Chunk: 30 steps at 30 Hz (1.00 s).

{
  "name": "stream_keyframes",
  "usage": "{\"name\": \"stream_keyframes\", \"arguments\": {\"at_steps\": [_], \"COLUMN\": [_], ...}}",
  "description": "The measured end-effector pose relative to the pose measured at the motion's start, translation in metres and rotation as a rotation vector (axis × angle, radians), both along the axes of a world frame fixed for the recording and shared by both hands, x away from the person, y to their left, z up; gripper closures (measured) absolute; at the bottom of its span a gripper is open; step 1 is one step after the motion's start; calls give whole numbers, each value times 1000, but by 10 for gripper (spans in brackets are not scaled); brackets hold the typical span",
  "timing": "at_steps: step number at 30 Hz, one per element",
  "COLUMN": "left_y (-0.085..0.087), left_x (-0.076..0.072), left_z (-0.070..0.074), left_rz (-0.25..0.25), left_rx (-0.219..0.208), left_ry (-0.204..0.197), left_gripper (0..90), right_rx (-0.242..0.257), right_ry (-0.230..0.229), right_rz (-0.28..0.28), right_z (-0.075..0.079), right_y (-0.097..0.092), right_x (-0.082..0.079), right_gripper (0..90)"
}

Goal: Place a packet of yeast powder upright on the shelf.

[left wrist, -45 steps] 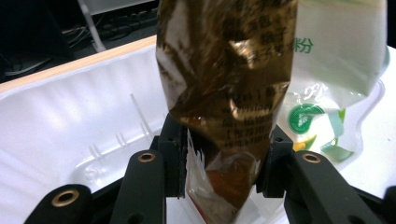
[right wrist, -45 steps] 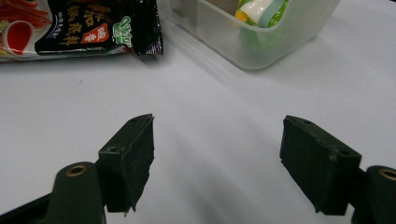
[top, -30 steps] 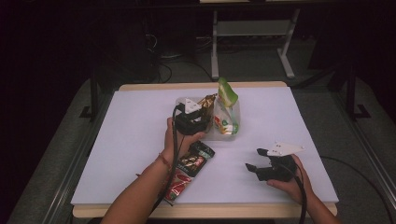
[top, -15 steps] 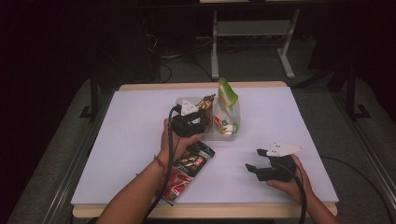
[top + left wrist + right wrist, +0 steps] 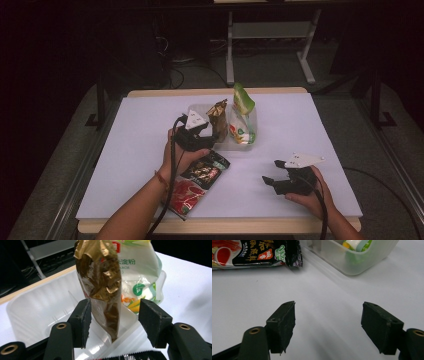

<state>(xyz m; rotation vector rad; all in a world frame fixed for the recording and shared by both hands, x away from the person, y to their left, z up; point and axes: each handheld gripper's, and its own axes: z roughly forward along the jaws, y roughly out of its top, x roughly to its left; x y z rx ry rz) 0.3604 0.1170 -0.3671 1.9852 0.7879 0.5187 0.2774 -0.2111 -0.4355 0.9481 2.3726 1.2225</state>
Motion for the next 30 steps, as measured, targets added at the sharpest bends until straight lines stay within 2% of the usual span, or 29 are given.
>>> {"name": "stream_keyframes", "arguments": {"at_steps": [9,22,25,30], "left_y": [17,46,57,80], "left_x": [-14,-34,-41,-45], "left_z": [5,8,4,-8], "left_rz": [-48,-110,-104,-113], "left_rx": [37,31,66,82], "left_ry": [1,20,16,81], "left_gripper": [338,274,274,273], "right_rx": [0,-19,-27,-35], "right_ry": [1,12,6,-2], "right_rz": [12,22,20,21], "right_z": [-1,-3,-4,-2], "right_y": [2,8,9,16], "right_x": [0,-1,0,0], "right_gripper": [265,267,268,275]}}
